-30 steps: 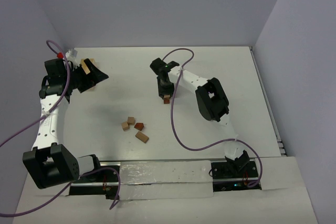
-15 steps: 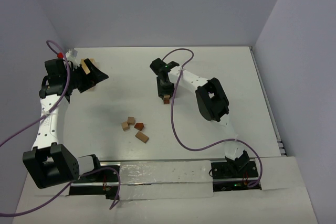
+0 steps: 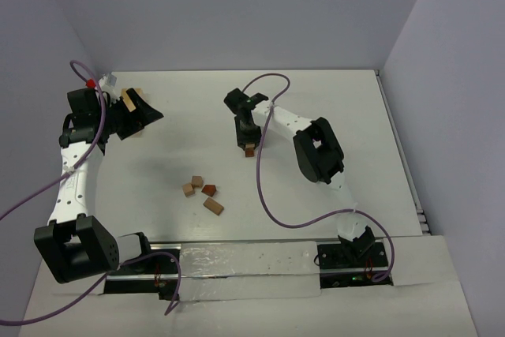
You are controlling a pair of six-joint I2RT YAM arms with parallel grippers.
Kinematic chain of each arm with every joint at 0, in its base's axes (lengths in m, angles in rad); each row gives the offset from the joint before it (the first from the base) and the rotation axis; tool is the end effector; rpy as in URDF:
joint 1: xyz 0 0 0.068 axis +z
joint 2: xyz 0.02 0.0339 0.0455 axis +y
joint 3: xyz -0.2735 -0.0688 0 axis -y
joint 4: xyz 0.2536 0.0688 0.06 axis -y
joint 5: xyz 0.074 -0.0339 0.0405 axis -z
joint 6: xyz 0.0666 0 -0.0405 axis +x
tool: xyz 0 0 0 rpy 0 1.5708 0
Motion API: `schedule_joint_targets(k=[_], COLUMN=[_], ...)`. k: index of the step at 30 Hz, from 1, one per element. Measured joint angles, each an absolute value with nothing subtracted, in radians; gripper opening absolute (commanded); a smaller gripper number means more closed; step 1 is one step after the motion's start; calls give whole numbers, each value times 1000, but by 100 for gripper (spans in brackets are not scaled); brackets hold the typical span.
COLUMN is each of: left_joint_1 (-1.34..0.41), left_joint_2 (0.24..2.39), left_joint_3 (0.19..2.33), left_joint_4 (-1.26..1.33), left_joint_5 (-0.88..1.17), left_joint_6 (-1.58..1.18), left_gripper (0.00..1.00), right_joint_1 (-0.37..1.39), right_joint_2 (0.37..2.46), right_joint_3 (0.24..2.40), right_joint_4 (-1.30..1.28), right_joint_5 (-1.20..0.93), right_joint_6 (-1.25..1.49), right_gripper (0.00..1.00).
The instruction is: Build the wood block tower
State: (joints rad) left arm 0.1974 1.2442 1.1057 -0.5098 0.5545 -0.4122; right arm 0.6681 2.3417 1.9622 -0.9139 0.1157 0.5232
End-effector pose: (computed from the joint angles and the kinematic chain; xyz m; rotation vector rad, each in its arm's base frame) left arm 0.2970 0.0236 0.3181 -0.3600 2.1716 -0.7328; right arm 0.4026 0.3079 0.1367 -0.1831 2.8406 0.0865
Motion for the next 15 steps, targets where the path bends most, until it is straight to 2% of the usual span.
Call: schedule_joint_targets(k=[4, 8, 10, 15], left_joint_1=[197, 197, 197, 197], left_joint_2=[1246, 1250, 1253, 1257], left_joint_3=[1106, 1106, 1106, 1106], left_joint_4=[-510, -510, -510, -510], left_joint_5=[554, 554, 554, 554], left_joint_6=[-412, -412, -412, -412], left_gripper=[95, 95, 95, 95], right_joint_1=[673, 674, 674, 678], right_joint_2=[2340, 2339, 2339, 2339], right_joint_3=[1958, 1958, 1958, 1958], right_joint_4=[-911, -911, -911, -907], right_joint_5=[118, 120, 120, 114], right_joint_6=[524, 524, 524, 524], right_gripper=[38, 42, 49, 59])
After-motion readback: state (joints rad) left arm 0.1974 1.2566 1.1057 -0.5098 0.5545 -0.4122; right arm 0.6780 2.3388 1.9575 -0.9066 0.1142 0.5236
